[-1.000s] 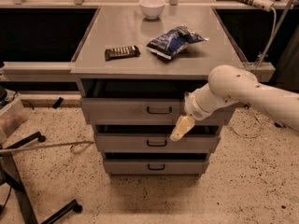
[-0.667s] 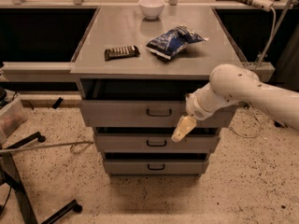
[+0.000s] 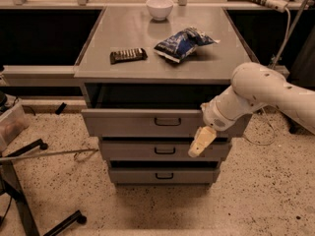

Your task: Open top drawer

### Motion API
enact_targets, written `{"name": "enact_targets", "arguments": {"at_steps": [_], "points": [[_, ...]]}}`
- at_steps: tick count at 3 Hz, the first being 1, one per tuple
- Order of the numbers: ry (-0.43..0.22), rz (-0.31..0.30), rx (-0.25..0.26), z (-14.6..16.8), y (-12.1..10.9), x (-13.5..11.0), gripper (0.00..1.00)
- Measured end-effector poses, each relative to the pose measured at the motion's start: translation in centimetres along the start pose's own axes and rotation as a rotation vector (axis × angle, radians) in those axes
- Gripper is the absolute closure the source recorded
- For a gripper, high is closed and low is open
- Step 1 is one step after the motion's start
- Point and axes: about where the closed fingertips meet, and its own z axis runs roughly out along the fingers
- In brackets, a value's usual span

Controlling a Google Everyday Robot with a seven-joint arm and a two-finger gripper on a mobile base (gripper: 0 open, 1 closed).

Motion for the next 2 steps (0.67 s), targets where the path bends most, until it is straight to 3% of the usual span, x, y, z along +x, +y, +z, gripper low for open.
{"name": "enact_targets", "arguments": {"at_steps": [1, 2], "points": [[0.0, 0.0, 0.0, 0.0, 0.0, 0.0, 0.0], [-0.019, -0.013, 0.063, -0.4, -0.7, -1.0, 0.0]]}}
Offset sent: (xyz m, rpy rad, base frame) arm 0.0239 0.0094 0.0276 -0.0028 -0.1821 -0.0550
